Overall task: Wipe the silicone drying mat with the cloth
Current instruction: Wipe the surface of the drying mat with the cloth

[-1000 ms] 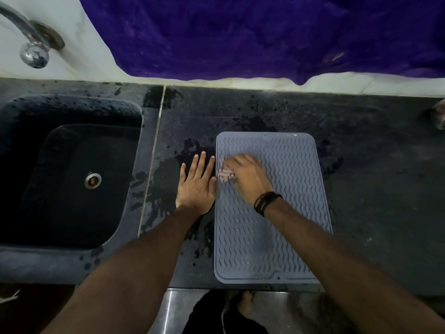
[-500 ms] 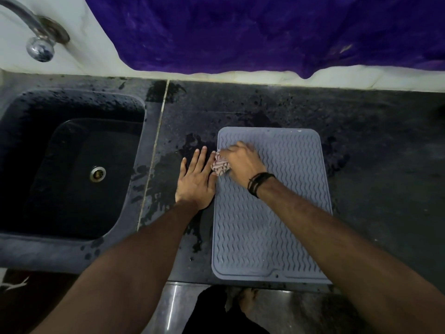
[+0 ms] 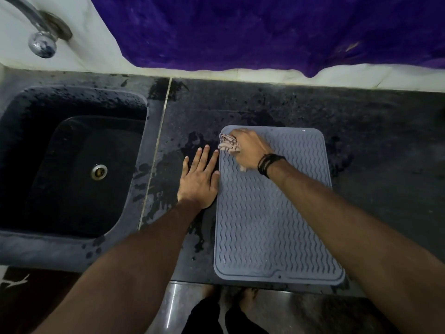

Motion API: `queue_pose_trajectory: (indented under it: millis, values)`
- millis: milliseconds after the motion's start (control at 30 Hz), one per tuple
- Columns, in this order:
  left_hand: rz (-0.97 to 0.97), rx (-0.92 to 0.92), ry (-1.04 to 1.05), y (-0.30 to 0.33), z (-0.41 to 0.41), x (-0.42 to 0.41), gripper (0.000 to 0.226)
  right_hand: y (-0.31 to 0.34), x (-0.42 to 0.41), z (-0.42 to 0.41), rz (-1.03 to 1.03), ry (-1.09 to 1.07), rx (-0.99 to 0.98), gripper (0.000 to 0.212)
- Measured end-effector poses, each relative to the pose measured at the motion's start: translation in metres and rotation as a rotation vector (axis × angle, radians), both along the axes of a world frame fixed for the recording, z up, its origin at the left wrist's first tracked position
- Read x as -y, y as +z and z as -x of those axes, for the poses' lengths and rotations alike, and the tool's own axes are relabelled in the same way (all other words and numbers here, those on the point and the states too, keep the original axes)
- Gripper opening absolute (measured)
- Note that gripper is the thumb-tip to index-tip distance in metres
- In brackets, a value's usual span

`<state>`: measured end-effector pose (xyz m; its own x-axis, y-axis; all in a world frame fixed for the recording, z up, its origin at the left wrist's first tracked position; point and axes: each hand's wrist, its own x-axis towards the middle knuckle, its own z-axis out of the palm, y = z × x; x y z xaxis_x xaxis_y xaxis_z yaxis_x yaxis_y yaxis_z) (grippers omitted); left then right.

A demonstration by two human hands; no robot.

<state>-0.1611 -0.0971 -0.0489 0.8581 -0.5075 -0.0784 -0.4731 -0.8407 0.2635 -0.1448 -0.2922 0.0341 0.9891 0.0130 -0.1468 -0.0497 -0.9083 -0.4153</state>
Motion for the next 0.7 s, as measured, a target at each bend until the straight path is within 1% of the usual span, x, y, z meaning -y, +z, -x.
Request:
queue_pose_trajectory:
  millis: [67, 167, 233, 300, 400, 467, 533, 600, 633, 700]
  values:
    - [-0.002, 0.005, -0.001, -0.001, -0.001, 0.0, 0.062, -0.001, -0.007, -0.003, 0.039, 0.005, -0.038, 0.018]
    - [-0.002, 0.008, -0.006, -0.001, 0.0, 0.0, 0.062, -0.001, -0.019, 0.004, 0.06, -0.007, -0.053, 0.025]
    - [0.001, 0.014, -0.004, 0.0, 0.001, 0.001, 0.061, -0.001, -0.024, 0.019, 0.071, 0.014, -0.034, 0.024]
    - [-0.009, 0.016, -0.004, -0.001, 0.001, 0.0, 0.062, -0.003, -0.027, 0.039, 0.062, 0.062, -0.007, 0.025]
    - [-0.024, 0.009, -0.017, -0.001, 0.0, -0.001, 0.064, -0.006, -0.03, 0.063, -0.005, 0.09, -0.008, 0.031]
    - [-0.019, 0.003, -0.014, -0.001, 0.001, -0.001, 0.063, -0.006, -0.028, 0.065, -0.08, 0.046, -0.022, 0.033]
    - [-0.011, -0.008, -0.004, 0.001, 0.0, 0.0, 0.061, -0.005, -0.024, 0.053, -0.137, -0.077, -0.017, 0.034]
    - [-0.006, -0.013, -0.001, 0.002, 0.0, 0.001, 0.062, -0.002, -0.018, 0.031, -0.13, -0.203, 0.014, 0.028]
    - [-0.003, -0.011, -0.002, 0.002, 0.001, 0.001, 0.062, -0.001, -0.016, 0.02, -0.111, -0.229, 0.021, 0.024]
    - [0.004, -0.011, -0.002, 0.002, 0.001, 0.0, 0.063, 0.0, -0.013, 0.006, -0.078, -0.203, 0.01, 0.022]
